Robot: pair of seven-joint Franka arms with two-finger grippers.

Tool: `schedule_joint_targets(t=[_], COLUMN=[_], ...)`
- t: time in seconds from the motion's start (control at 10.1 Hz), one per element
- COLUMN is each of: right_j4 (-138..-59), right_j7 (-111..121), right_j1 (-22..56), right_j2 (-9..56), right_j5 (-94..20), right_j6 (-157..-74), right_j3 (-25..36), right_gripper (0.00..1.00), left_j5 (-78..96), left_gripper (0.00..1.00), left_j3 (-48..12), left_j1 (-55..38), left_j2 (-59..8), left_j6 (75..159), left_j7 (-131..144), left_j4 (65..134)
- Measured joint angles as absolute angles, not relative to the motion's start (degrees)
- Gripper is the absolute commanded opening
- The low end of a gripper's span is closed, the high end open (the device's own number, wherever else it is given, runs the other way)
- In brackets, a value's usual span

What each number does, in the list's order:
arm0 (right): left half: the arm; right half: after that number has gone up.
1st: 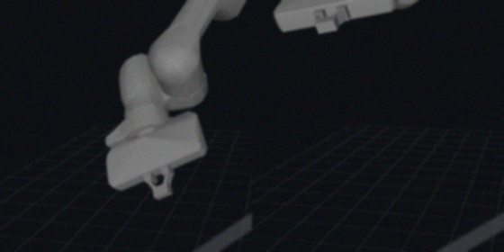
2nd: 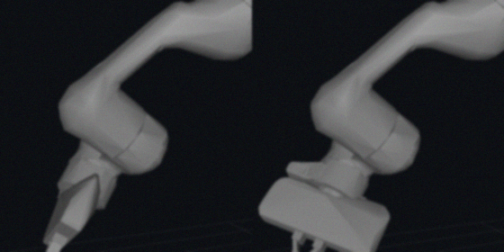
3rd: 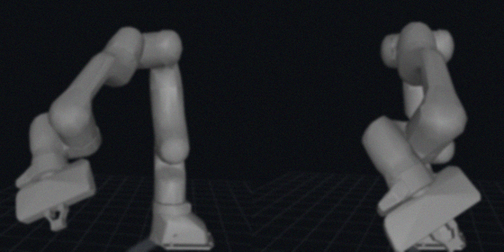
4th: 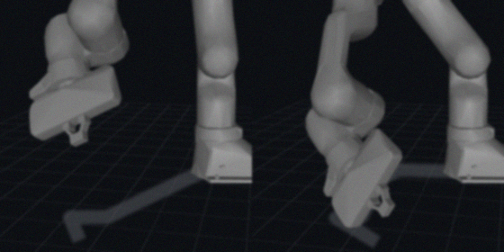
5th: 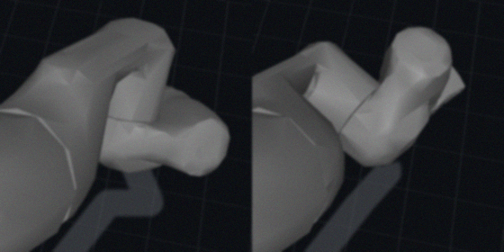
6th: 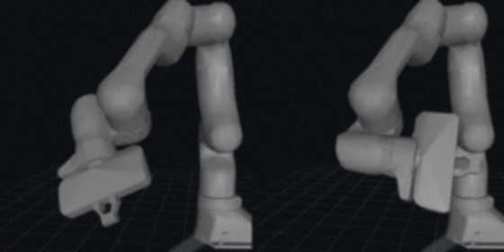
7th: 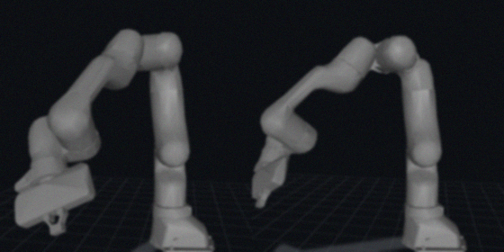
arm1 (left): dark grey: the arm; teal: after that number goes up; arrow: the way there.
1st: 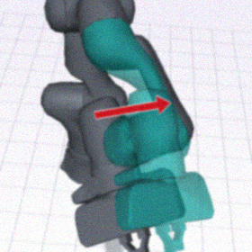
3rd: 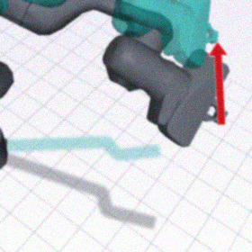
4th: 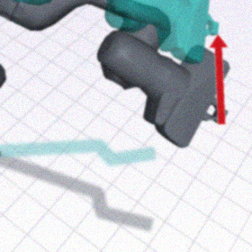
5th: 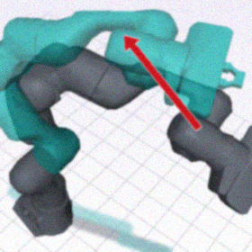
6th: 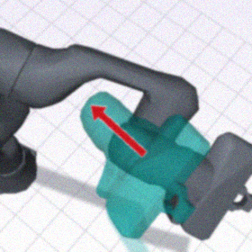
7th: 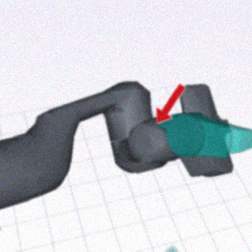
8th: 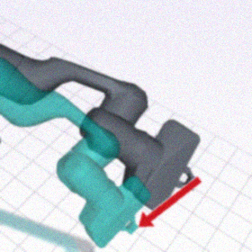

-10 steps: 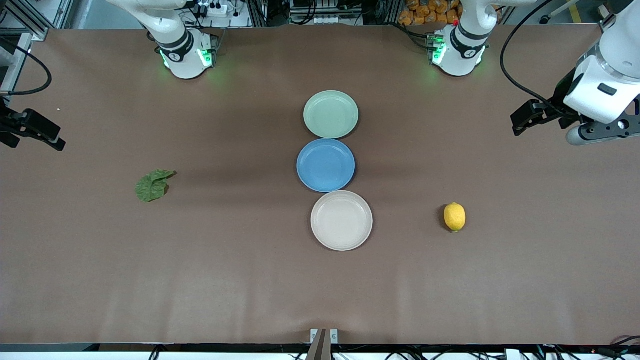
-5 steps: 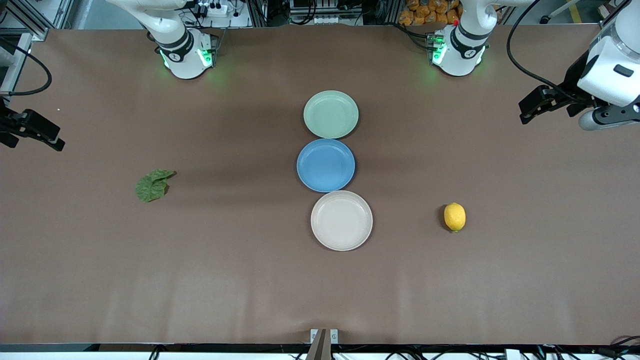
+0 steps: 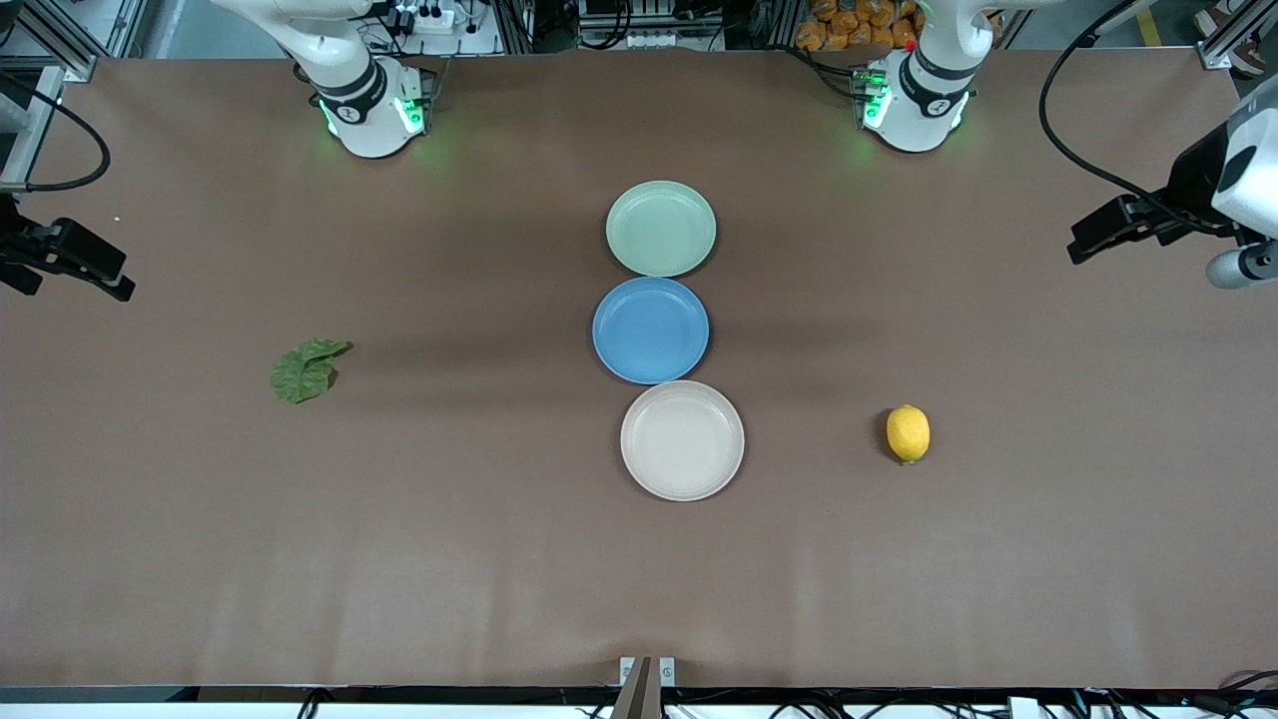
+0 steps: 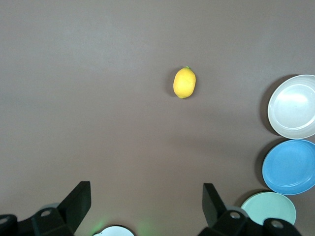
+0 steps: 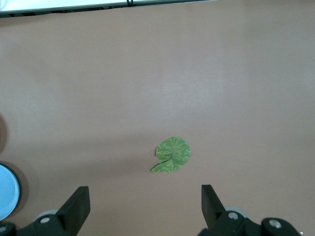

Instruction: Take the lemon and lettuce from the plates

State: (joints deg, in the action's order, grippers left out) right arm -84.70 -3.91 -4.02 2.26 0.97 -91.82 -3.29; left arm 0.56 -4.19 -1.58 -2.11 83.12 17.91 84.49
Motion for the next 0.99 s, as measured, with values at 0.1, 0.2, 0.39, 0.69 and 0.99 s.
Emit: schedule_joint_targets(t=[0.1,0.2,0.39,0.69,0.99], right_j4=[-84.78,-84.79,-84.80,-84.80,-84.81], right_j7=[-3.91,-3.91,-3.91,-3.91,-3.91], right_j1=[-3.93,-3.91,-3.76,-3.39,-3.34], right_j2=[2.50,2.78,3.11,3.23,3.57], right_j5=[0.98,0.99,1.00,1.02,1.06], right_j6=[-91.77,-91.68,-91.47,-91.39,-91.35], right_j3=[-3.29,-3.29,-3.29,-3.29,-3.29], right_gripper=[1.00,1.00,1.00,1.00,1.00], left_j5=[0.57,0.57,0.57,0.57,0.57], left_gripper=[1.00,1.00,1.00,1.00,1.00], left_j3=[-4.46,-4.72,-4.78,-4.80,-4.80], left_j1=[-1.61,-1.68,-1.67,-1.65,-1.61], left_j2=[-2.10,-2.10,-2.10,-2.10,-2.09], left_j6=[83.12,83.12,83.12,83.13,83.13], left_j7=[17.91,17.91,17.91,17.91,17.91], left_j4=[84.48,84.48,84.48,84.47,84.33])
